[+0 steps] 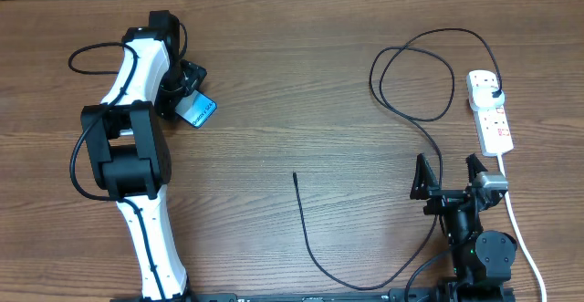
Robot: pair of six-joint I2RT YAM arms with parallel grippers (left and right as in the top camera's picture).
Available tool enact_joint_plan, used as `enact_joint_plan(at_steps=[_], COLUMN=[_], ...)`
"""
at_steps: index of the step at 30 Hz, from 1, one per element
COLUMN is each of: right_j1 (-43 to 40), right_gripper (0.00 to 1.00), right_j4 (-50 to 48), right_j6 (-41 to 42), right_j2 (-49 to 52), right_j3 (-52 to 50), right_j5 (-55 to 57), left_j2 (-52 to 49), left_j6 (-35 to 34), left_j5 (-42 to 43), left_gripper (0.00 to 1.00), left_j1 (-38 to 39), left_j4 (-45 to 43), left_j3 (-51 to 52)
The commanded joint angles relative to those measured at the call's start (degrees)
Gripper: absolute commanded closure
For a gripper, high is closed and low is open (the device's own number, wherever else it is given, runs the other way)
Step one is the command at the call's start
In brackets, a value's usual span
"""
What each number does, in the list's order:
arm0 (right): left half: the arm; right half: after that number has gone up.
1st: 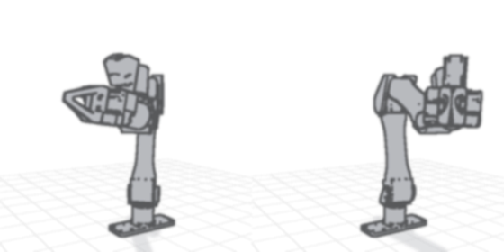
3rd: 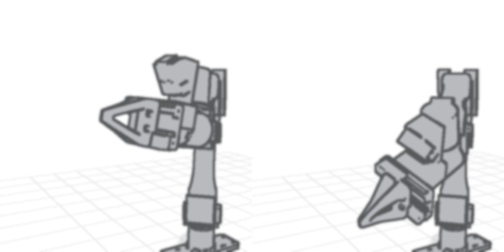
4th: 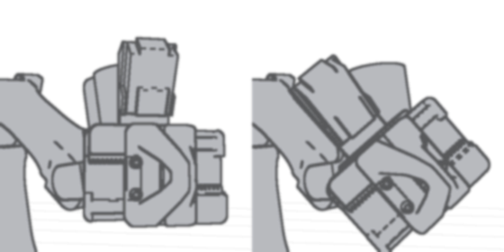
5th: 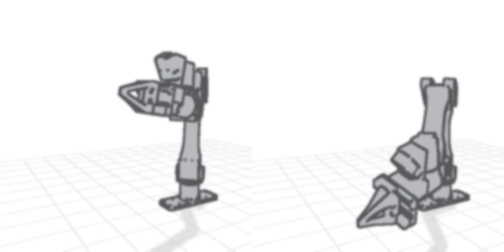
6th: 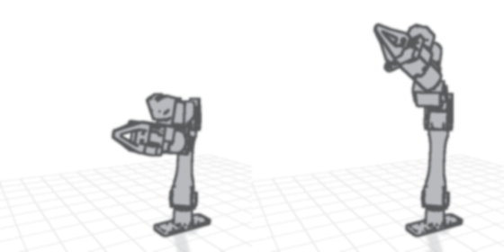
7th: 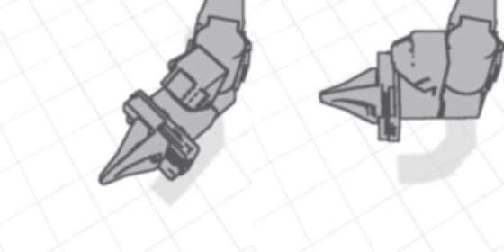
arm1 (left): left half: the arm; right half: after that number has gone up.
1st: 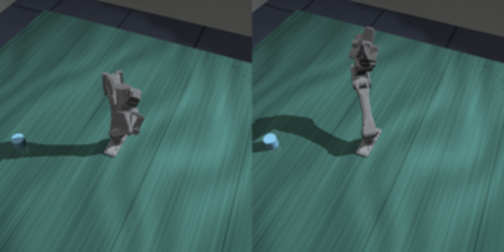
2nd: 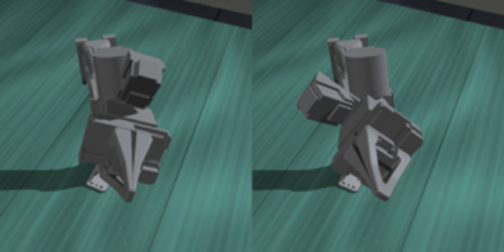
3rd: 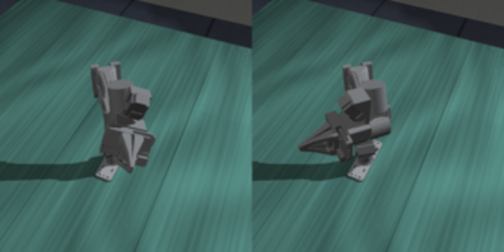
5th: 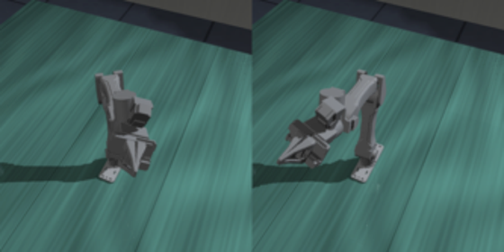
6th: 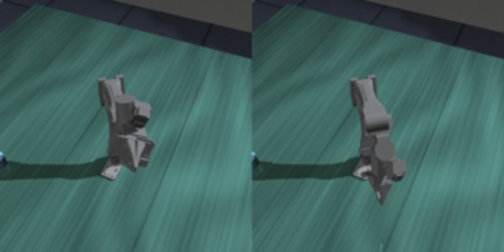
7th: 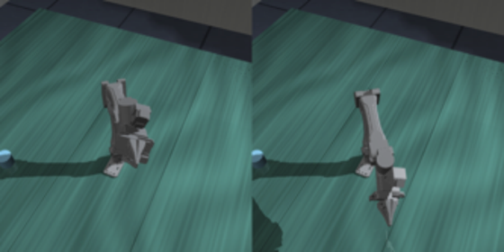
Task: Plug charger to phone and switch on socket
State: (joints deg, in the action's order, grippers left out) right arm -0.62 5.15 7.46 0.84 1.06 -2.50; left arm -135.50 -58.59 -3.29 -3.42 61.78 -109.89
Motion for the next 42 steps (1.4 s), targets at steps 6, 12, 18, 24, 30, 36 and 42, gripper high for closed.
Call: enact_joint_plan(at_steps=[6, 12, 18, 24, 30, 36, 42], right_j1=[0.02, 0.02, 0.02, 0.02, 0.02, 0.02, 0.02], right_gripper=[0.0, 0.0, 0.0, 0.0, 0.0, 0.0, 0.0], right_j4=[-0.37, -0.37, -0.37, -0.35, -0.35, -0.35, -0.37], right_j6=[-0.2, -0.2, -0.2, -0.2, -0.2, -0.2, -0.2], right_j2=[-0.61, -0.61, -0.61, -0.61, -0.61, -0.61, -0.61], right_j3=[-0.61, -0.61, -0.61, -0.61, -0.61, -0.61, -0.61], right_j5=[0.76, 0.76, 0.76, 0.76, 0.76, 0.76, 0.76], left_j2=[-3.67, -3.67, -3.67, -3.67, -3.67, -3.67, -3.67], left_j6=[-1.16, 0.2, 0.35, 0.42, 0.72, 0.74, 0.74], left_j5=[-4.79, -4.79, -4.87, -4.81, -4.85, -4.85, -4.85], left_gripper=[0.0, 0.0, 0.0, 0.0, 0.03, 0.0, 0.0], left_j1=[-0.44, -0.44, -0.44, -0.44, -0.44, -0.48, -0.42], left_j4=[0.76, -0.35, -0.57, -0.57, -0.57, -0.28, -0.33], left_j3=[0.96, 0.94, 0.96, 0.96, 0.96, 0.96, 0.96])
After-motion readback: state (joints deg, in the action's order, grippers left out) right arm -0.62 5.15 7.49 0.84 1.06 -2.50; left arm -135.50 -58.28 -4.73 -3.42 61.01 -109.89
